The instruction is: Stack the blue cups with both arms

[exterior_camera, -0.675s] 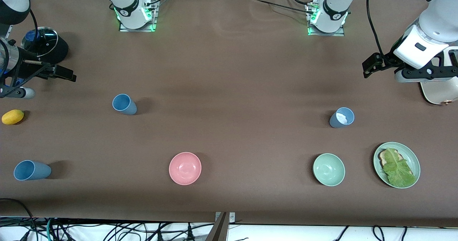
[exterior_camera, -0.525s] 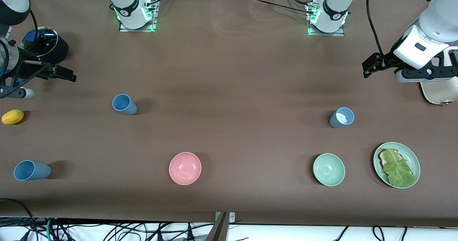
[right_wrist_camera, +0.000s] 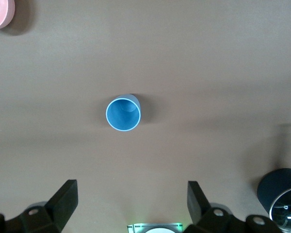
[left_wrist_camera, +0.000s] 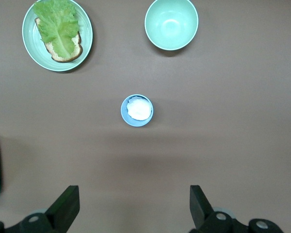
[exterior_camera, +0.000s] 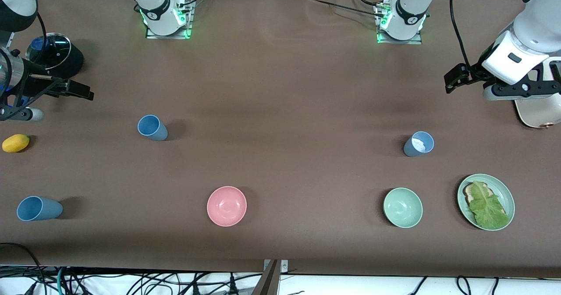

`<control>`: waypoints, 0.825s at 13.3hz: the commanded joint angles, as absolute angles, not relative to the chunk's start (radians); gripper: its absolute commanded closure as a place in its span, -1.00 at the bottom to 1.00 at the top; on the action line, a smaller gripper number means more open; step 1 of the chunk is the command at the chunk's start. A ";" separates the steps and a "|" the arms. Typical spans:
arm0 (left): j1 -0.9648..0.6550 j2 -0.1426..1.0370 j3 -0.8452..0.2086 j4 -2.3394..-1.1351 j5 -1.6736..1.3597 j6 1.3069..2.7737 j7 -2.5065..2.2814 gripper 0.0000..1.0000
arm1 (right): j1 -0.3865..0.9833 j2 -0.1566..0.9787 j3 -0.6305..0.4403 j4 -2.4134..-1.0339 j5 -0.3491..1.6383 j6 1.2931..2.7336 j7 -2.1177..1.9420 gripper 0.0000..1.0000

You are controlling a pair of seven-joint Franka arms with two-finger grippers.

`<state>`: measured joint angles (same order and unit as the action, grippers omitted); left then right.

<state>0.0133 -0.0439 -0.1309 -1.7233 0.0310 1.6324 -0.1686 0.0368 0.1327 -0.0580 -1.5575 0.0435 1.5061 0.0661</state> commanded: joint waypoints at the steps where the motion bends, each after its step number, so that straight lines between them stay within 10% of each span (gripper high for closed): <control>1: 0.017 -0.048 -0.126 -1.721 0.018 1.617 -0.153 -1.00 | 0.020 0.127 -0.041 -1.555 0.031 1.494 0.051 -1.00; 11: 0.023 -0.034 -0.121 -1.721 0.021 1.618 -0.153 -1.00 | 0.020 0.127 -0.041 -1.559 0.029 1.494 0.051 -1.00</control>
